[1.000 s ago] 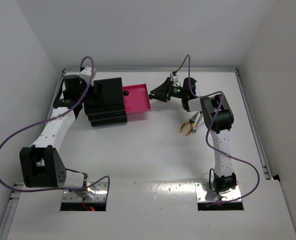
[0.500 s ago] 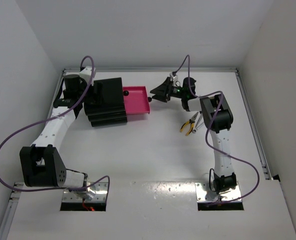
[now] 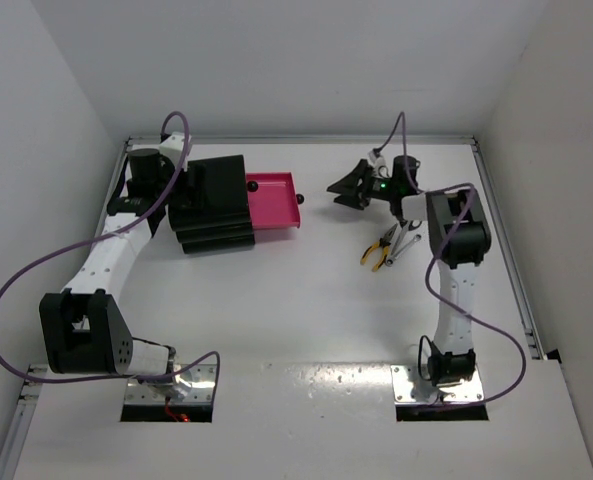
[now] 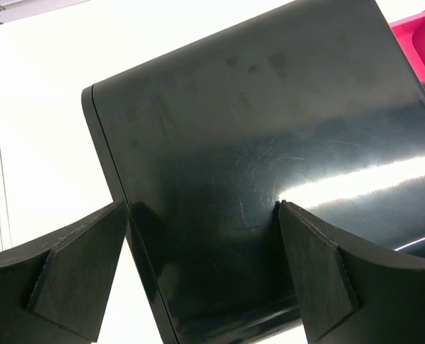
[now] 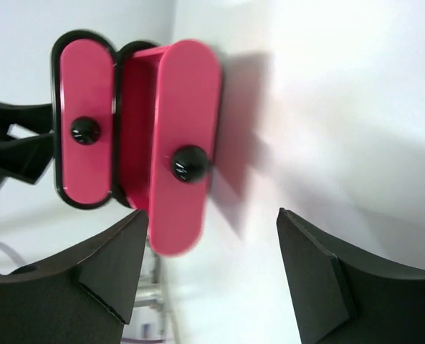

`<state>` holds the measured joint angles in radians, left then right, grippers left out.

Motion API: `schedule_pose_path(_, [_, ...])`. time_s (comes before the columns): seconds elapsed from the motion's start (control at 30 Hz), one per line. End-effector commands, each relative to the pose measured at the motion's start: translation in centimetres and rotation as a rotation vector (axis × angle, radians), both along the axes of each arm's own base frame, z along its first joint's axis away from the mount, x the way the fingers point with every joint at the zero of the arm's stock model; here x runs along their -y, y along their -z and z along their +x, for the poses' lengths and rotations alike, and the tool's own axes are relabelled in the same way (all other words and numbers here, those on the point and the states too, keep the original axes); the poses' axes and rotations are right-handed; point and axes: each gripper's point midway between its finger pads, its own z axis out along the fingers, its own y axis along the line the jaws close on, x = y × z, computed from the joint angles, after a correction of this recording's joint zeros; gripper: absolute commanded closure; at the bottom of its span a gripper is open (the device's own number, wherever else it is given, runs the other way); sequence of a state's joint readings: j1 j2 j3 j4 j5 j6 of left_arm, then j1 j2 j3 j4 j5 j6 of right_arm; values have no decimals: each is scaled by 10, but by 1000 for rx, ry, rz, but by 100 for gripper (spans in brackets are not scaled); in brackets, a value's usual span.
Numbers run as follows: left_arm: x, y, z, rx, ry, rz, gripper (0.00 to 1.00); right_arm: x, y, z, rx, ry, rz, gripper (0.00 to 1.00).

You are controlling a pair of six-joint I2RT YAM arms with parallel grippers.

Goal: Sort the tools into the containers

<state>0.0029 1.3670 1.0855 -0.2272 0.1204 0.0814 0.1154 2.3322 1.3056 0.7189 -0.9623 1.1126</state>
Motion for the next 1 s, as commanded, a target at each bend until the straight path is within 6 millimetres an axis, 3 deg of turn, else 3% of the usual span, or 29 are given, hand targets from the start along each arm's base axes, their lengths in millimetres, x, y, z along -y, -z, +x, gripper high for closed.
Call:
schedule_pose_path(0.0, [1, -13, 0, 17, -3, 15, 6, 56, -59, 8, 209, 38, -165, 28])
schedule_pose_path(0.03, [3, -13, 0, 17, 6, 10, 6, 69, -60, 8, 306, 20, -258, 30])
schedule_pose_path(0.07, [3, -22, 0, 38, 6, 10, 6, 88, -44, -5, 210, 31, -331, 30])
schedule_pose_path(0.1, [3, -27, -1, 51, 6, 10, 4, 100, -58, -8, 331, 11, -430, 32])
schedule_pose_path(0.13, [3, -32, 1, 63, 6, 10, 3, 104, -64, -14, 294, 27, -456, 33])
schedule_pose_path(0.2, [0, -53, 1, 110, -8, 16, 1, 129, -48, -34, 283, 29, -601, 37])
schedule_pose_path(0.27, [1, -69, 4, 145, -20, 14, 1, 139, -57, -49, 269, 50, -652, 44])
schedule_pose_path(0.33, [-5, -83, 4, 169, -65, 10, 1, 145, -42, -74, 165, 49, -694, 54])
schedule_pose_path(0.37, [-7, -97, 3, 200, -84, 0, 1, 139, -40, -94, 113, 41, -700, 56])
schedule_pose_path(0.4, [-9, -97, 3, 200, -100, -3, 1, 139, -38, -101, 95, 54, -720, 58])
schedule_pose_path(0.43, [-9, -111, 0, 232, -111, 2, 1, 138, -35, -111, 69, 68, -733, 59])
schedule_pose_path(0.47, [-10, -114, -2, 241, -127, -4, 1, 136, -23, -130, 0, 85, -708, 59])
schedule_pose_path(0.5, [-13, -119, -5, 252, -140, 0, 1, 129, -31, -135, 21, 102, -708, 59])
schedule_pose_path(0.53, [-18, -127, -6, 271, -182, -8, 1, 137, -24, -137, -20, 165, -781, 61])
schedule_pose_path(0.67, [-23, -141, -18, 298, -231, -16, 1, 136, -2, -164, -170, 229, -868, 63])
schedule_pose_path(0.77, [-23, -153, -28, 333, -235, -31, 1, 135, 10, -172, -203, 272, -918, 63])
schedule_pose_path(0.97, [-26, -159, -38, 350, -245, -30, 1, 148, 32, -180, -327, 336, -1030, 63])
